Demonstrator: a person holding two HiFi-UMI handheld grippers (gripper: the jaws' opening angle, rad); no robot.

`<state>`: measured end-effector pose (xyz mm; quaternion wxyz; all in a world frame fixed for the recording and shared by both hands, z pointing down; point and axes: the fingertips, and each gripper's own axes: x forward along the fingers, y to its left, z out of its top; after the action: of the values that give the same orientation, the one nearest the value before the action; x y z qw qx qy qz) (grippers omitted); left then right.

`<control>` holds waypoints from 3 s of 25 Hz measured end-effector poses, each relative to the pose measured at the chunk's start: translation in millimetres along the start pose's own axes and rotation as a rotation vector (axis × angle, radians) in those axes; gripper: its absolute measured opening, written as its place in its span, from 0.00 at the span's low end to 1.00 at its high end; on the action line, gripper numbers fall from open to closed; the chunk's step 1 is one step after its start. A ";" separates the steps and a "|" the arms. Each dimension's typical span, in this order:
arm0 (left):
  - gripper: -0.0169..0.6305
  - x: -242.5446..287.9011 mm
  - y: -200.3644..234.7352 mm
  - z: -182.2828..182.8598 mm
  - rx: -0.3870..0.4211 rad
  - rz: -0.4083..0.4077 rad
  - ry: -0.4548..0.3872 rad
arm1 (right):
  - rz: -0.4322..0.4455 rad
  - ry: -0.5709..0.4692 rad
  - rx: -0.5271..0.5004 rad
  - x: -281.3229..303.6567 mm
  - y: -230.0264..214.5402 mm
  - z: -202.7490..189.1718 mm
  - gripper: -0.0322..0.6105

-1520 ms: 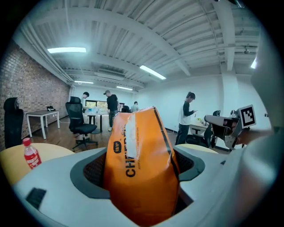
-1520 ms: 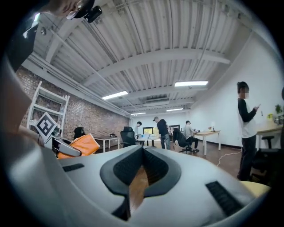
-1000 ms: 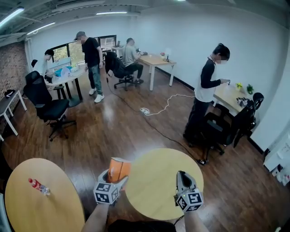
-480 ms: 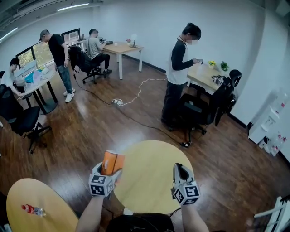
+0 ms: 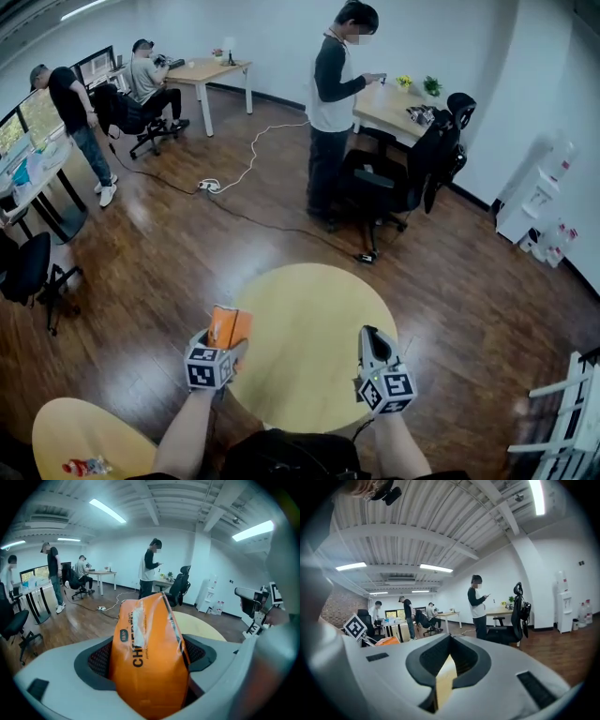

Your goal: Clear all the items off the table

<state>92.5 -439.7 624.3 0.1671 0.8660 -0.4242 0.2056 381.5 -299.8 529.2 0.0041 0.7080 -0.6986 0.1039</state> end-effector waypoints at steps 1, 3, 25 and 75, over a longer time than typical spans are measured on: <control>0.67 6.4 -1.0 -4.7 0.016 -0.007 0.019 | -0.022 0.010 0.009 -3.3 -5.0 -5.4 0.06; 0.67 19.5 -2.8 -10.2 0.038 -0.021 0.049 | -0.057 0.029 0.019 -6.8 -12.6 -14.2 0.06; 0.69 118.7 -11.5 -81.8 0.333 0.056 0.251 | -0.189 0.202 0.078 -18.3 -39.3 -78.2 0.06; 0.03 -65.1 -53.3 145.5 -0.063 -0.040 -0.690 | -0.036 -0.146 -0.045 3.8 -41.5 57.2 0.06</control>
<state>130.3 -432.7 460.6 0.0445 0.8871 -0.4446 -0.1161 430.7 -311.2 479.6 -0.0293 0.7257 -0.6864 0.0361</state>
